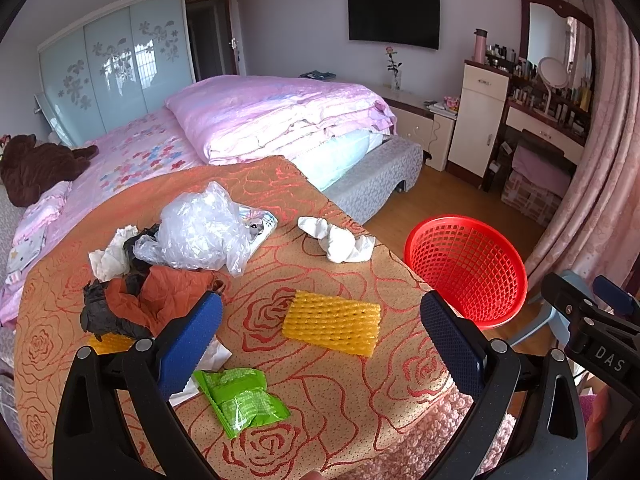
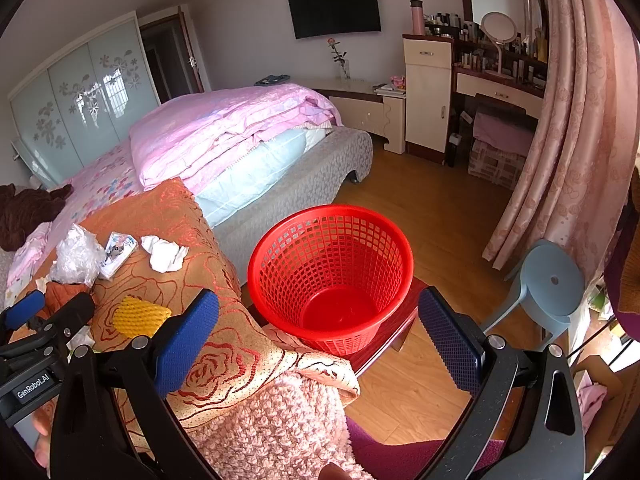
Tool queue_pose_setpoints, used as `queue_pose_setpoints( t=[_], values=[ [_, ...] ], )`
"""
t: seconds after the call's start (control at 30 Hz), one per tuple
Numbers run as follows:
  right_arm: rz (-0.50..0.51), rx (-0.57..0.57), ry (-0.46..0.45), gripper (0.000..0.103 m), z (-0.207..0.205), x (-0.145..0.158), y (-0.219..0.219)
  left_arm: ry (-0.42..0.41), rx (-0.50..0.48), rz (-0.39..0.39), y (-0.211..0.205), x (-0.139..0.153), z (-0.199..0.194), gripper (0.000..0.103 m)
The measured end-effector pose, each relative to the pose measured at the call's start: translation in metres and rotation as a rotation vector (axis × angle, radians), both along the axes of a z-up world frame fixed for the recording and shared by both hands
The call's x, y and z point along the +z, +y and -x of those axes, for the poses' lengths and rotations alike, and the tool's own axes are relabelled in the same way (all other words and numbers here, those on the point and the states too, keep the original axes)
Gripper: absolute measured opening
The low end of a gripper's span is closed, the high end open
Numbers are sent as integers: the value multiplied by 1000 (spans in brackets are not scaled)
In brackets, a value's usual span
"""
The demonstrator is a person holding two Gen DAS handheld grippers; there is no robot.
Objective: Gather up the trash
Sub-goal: 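Grasp the brown cloth with the left tool while the right tool grasps the yellow foam net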
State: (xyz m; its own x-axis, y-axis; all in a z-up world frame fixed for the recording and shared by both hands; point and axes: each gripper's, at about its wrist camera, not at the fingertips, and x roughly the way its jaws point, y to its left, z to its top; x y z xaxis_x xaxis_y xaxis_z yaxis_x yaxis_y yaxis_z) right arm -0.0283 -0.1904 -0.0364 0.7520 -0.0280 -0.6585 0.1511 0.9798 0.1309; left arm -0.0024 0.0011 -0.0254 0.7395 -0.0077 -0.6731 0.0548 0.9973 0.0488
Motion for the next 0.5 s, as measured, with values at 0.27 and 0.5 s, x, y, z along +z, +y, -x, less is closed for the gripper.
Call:
queue_pose_setpoints(
  t=[0.27, 0.5],
  values=[
    [-7, 7, 7, 97, 2, -8, 1, 3, 43, 25, 21, 9, -4, 96],
    [-23, 30, 51, 97, -7, -17, 3, -18, 195, 96, 89, 29, -7, 96]
  ],
)
